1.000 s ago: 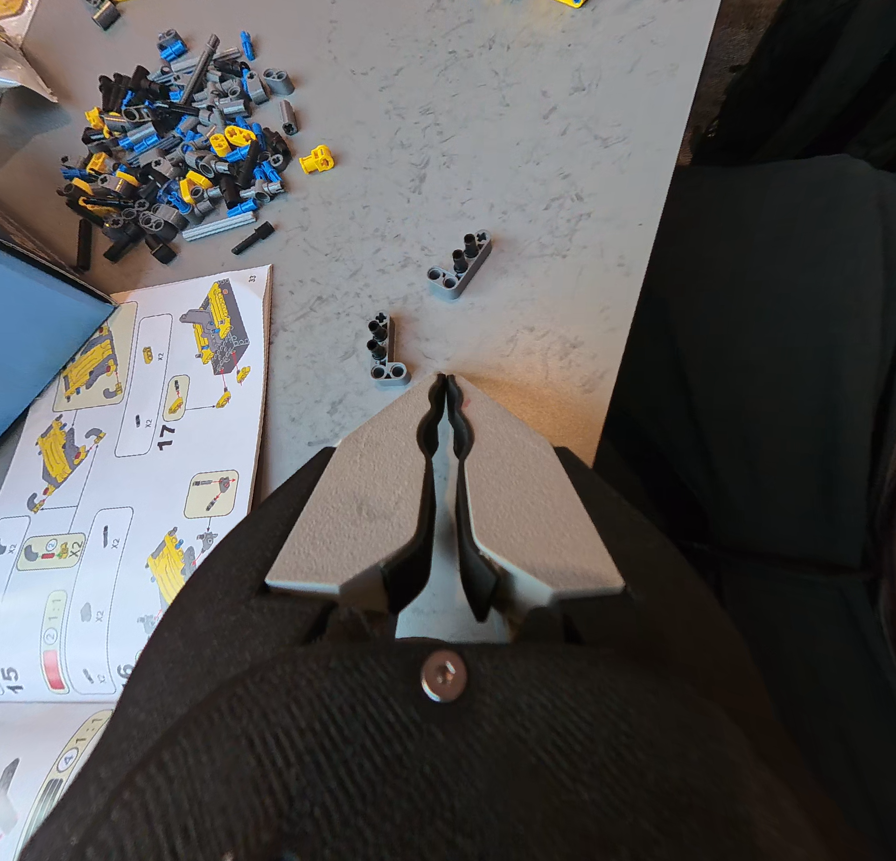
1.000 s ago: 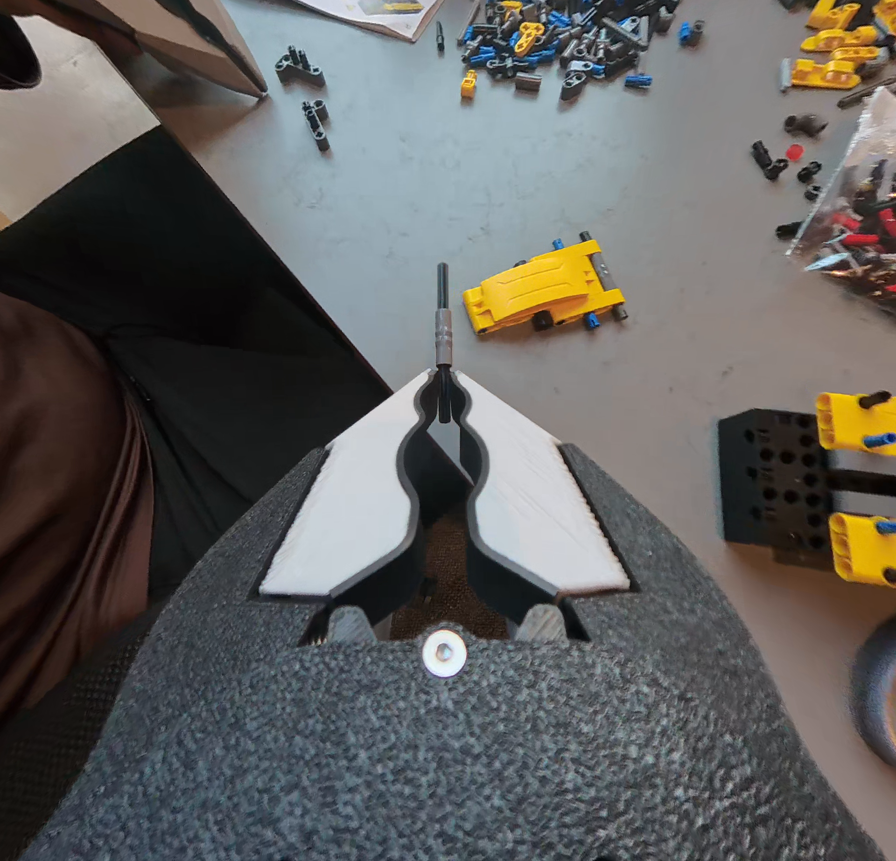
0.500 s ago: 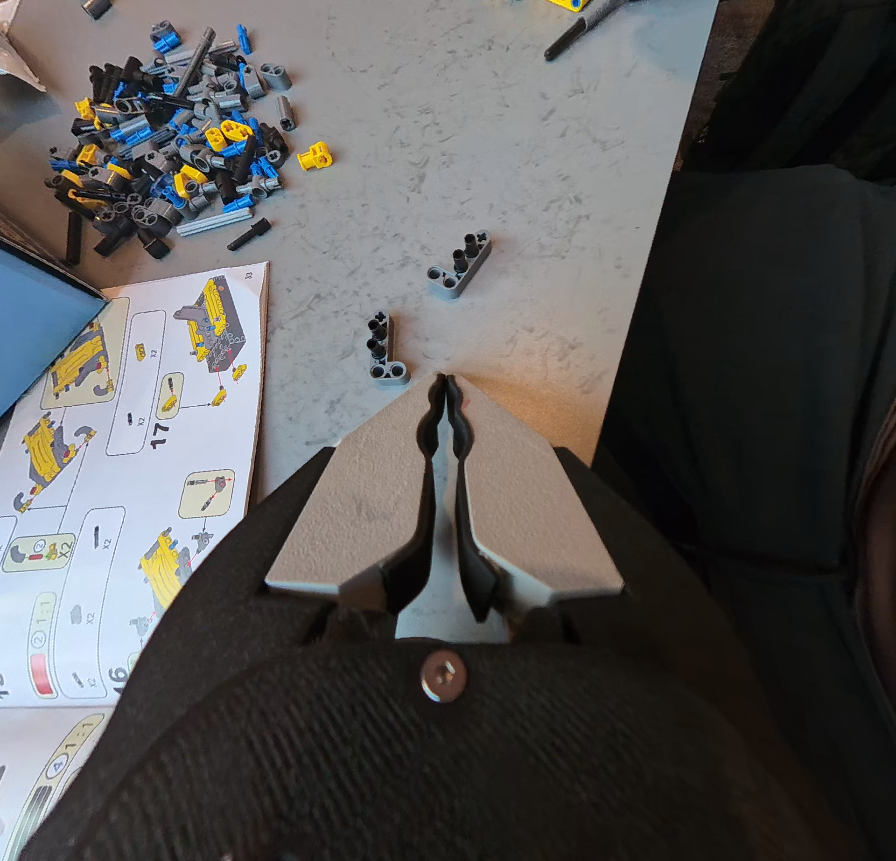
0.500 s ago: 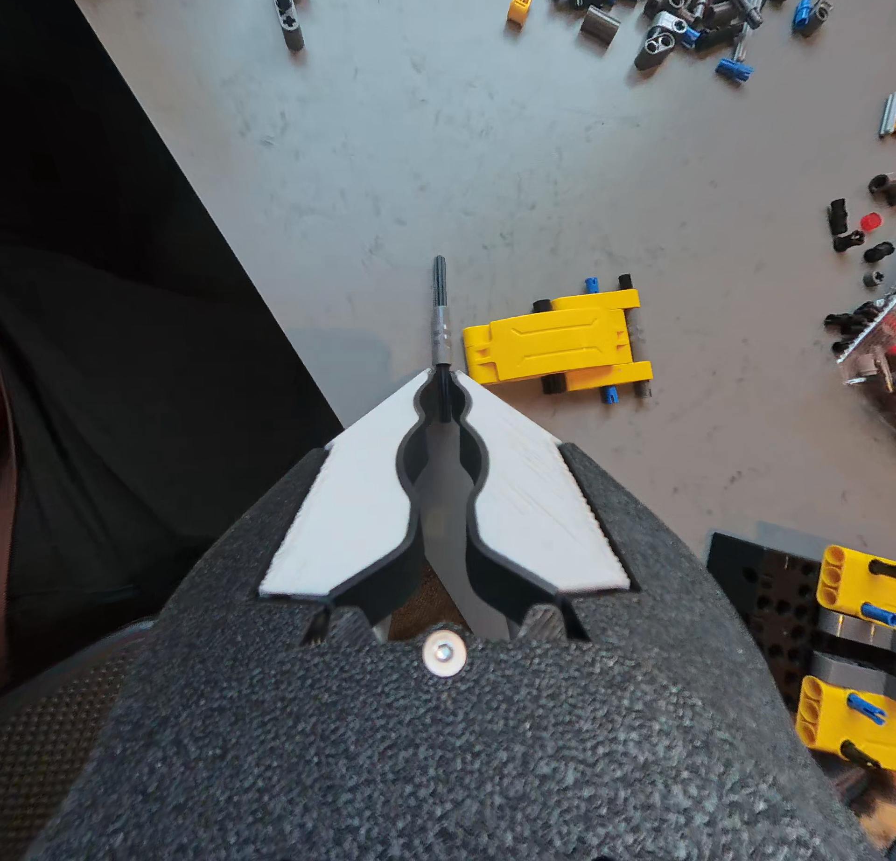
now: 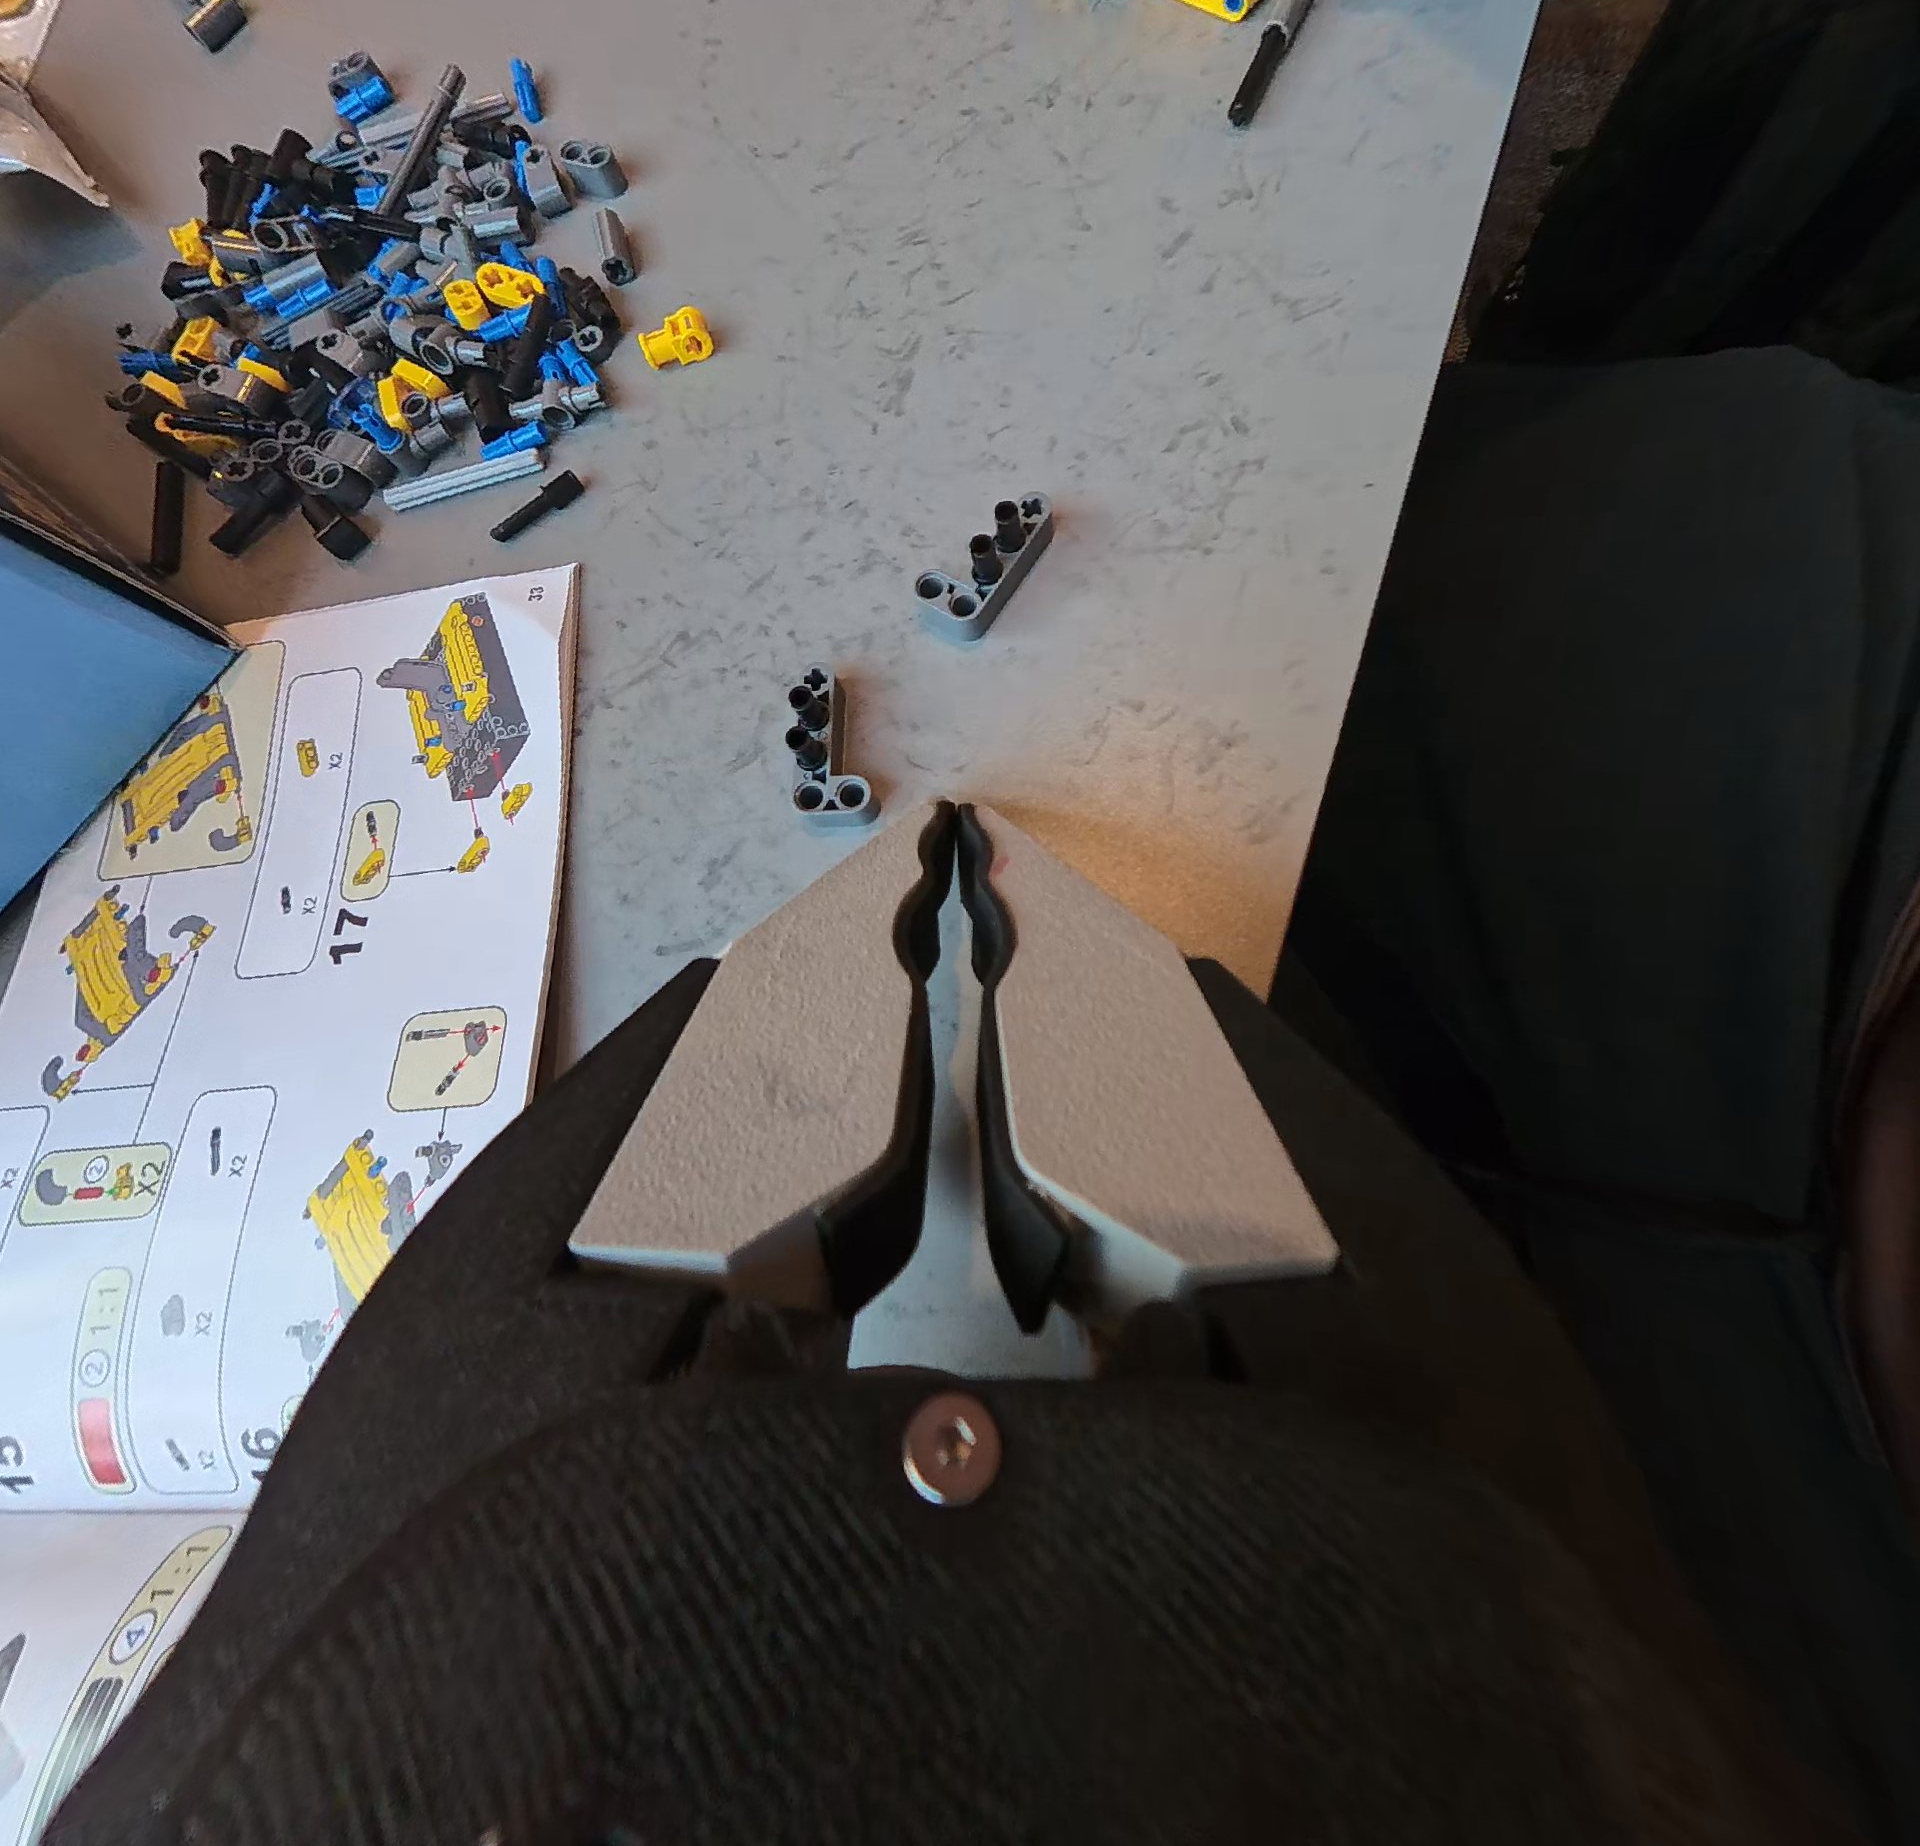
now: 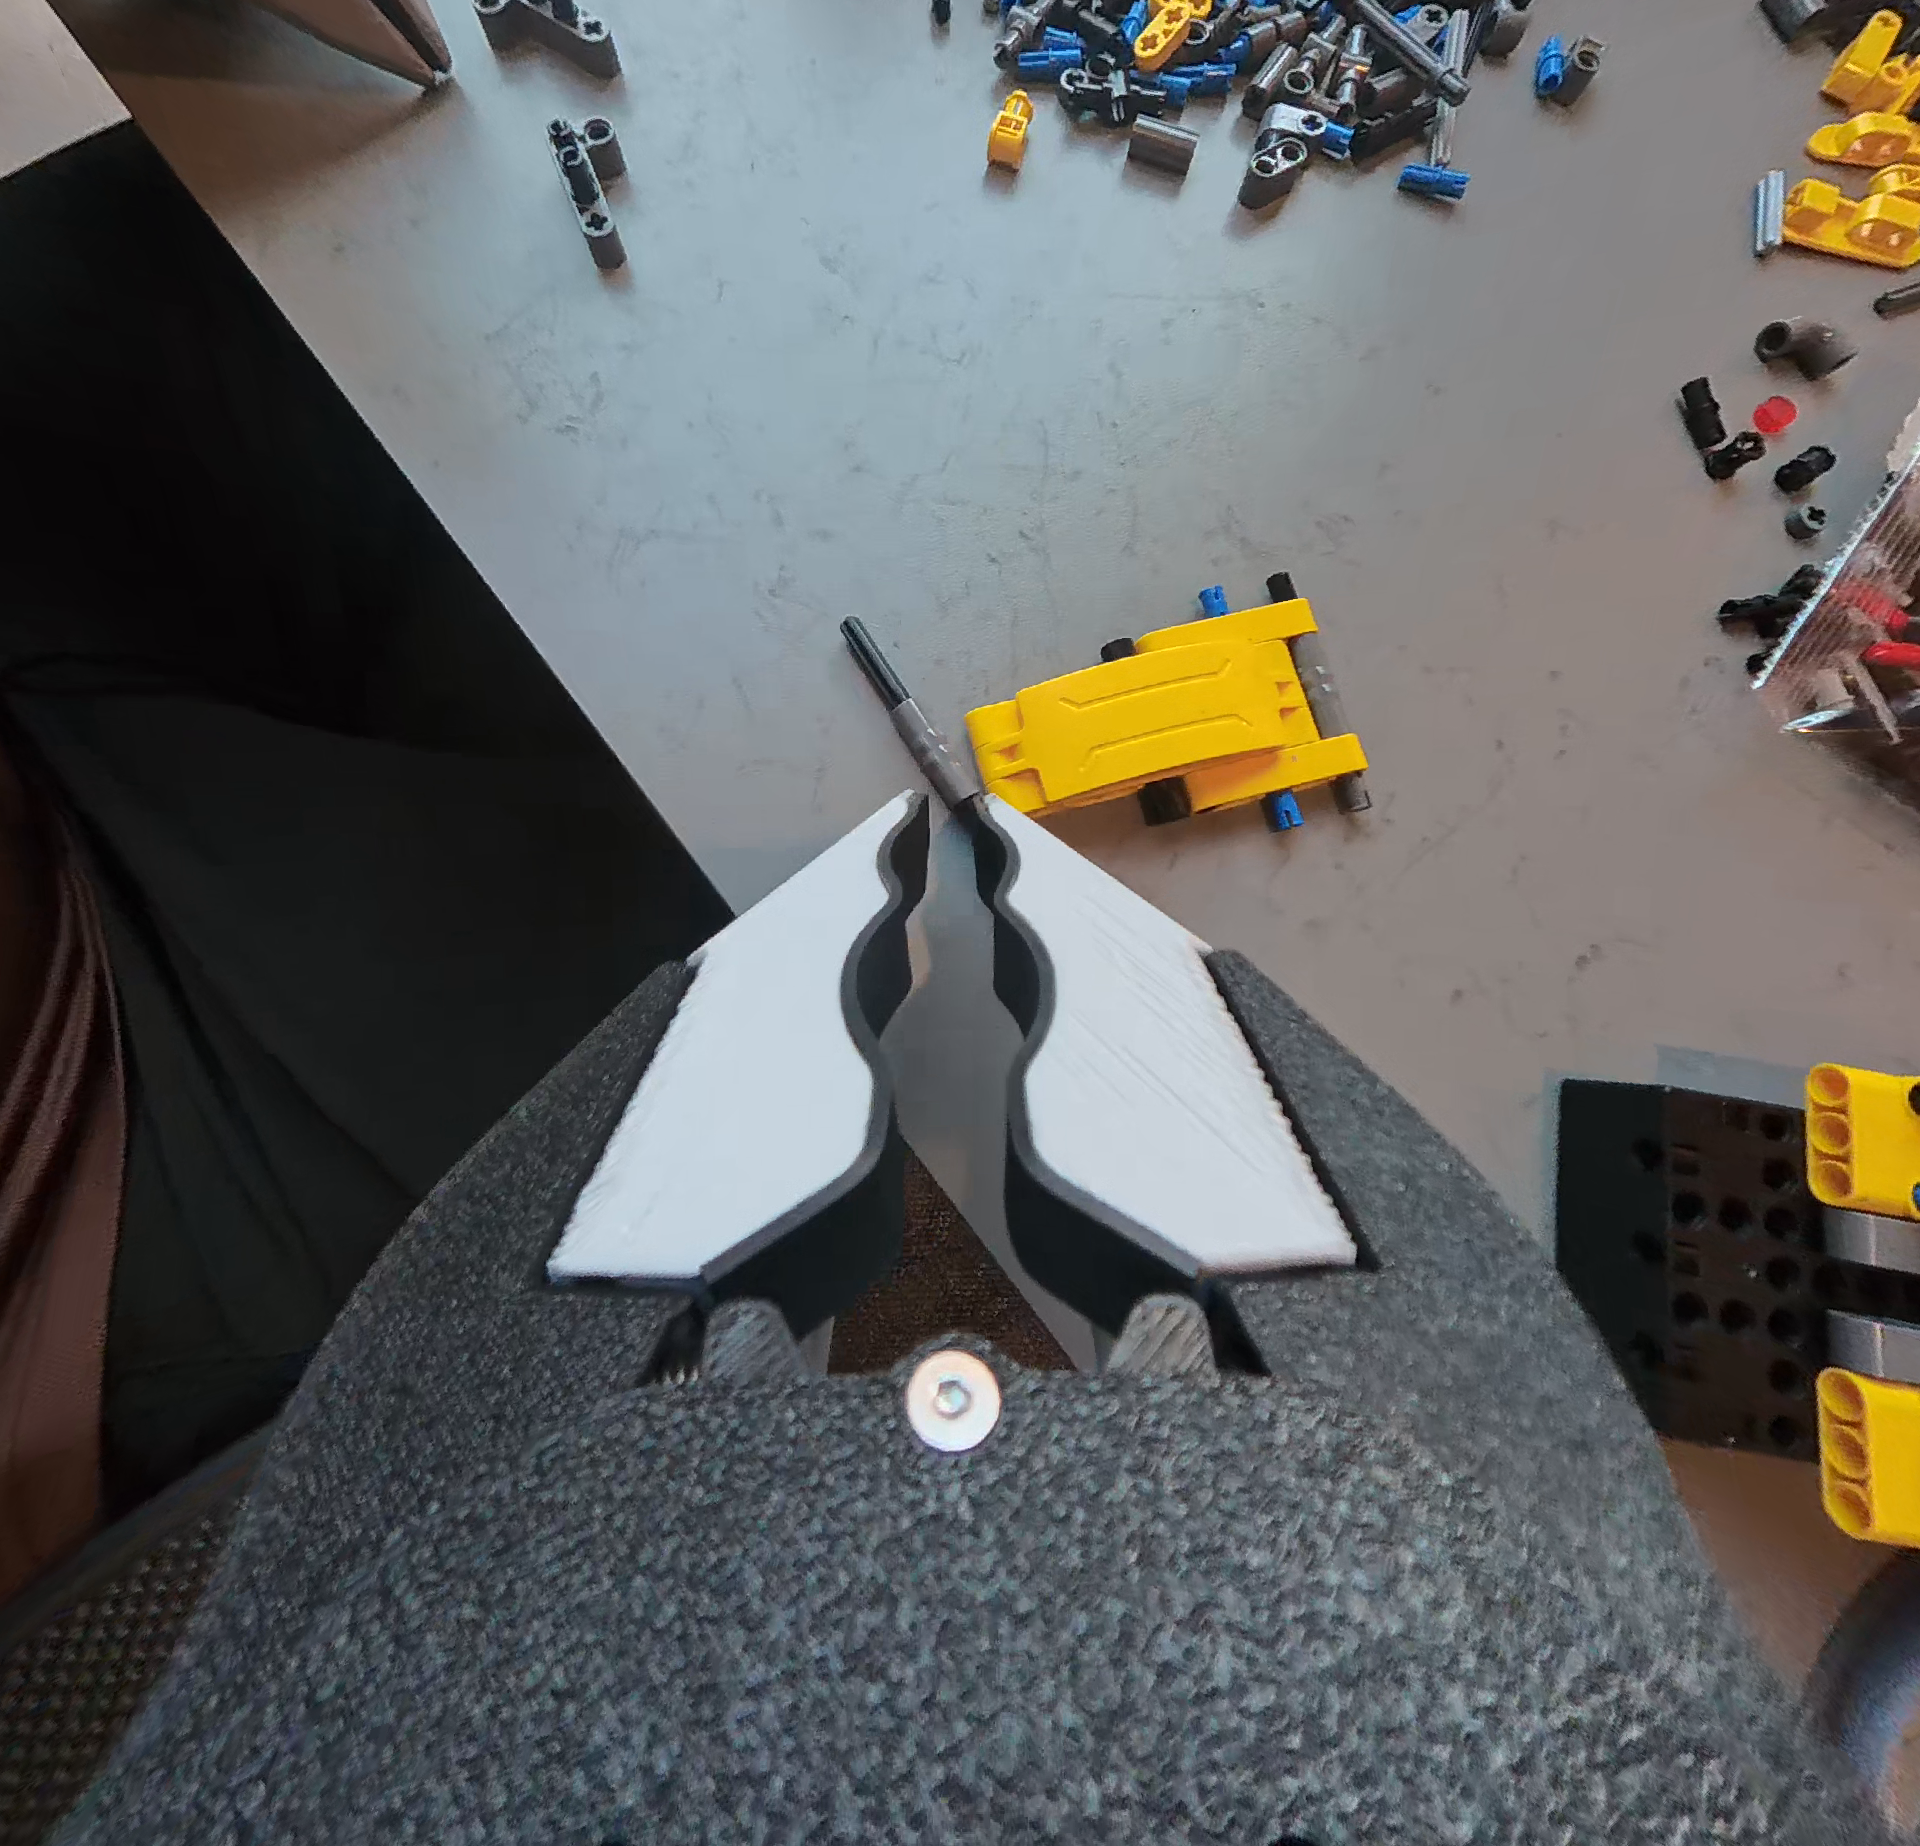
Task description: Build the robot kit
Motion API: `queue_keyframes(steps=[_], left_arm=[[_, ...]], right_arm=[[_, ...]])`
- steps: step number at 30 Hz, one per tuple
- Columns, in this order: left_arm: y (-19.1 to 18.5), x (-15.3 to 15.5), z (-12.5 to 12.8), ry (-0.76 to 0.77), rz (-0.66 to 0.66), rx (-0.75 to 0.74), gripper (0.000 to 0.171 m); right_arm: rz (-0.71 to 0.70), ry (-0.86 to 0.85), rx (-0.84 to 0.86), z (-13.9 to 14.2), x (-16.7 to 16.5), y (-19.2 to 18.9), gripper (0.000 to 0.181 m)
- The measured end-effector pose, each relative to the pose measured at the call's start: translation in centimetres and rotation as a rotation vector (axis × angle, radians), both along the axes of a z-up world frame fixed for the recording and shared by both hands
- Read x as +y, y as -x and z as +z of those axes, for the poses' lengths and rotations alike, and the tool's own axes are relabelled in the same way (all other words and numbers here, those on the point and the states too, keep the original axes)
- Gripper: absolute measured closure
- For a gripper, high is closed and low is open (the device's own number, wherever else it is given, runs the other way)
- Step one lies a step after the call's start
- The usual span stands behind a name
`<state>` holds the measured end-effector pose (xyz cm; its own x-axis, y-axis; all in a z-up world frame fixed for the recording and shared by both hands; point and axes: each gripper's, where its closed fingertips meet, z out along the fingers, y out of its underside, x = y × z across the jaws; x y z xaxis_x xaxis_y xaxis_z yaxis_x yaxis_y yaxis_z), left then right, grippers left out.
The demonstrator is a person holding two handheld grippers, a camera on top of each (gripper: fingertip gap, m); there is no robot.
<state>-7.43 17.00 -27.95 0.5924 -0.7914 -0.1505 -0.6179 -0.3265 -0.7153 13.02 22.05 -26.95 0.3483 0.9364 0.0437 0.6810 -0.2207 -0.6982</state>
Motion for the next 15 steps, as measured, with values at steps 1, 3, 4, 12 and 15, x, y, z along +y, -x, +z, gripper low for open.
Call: queue_keyframes(steps=[1,3,4,12,15], left_arm=[[0.0,0.0,0.0,-0.001,0.0,0.001,0.171],[0.0,0.0,0.0,0.0,0.0,0.0,0.171],[0.0,0.0,0.0,0.003,0.0,-0.003,0.171],[0.0,0.0,0.0,0.001,0.001,-0.001,0.171],[0.0,0.0,0.0,0.001,0.001,-0.001,0.171]], right_arm=[[-0.006,-0.003,0.015,0.2,0.0,0.1,0.174],[-0.021,-0.005,0.06,0.9,0.0,0.3,0.172],[-0.034,-0.011,0.086,1.2,0.2,0.3,0.172],[-0.197,-0.022,0.217,2.4,2.6,-1.1,0.166],[-0.252,0.016,0.28,2.8,3.1,-1.7,0.163]])
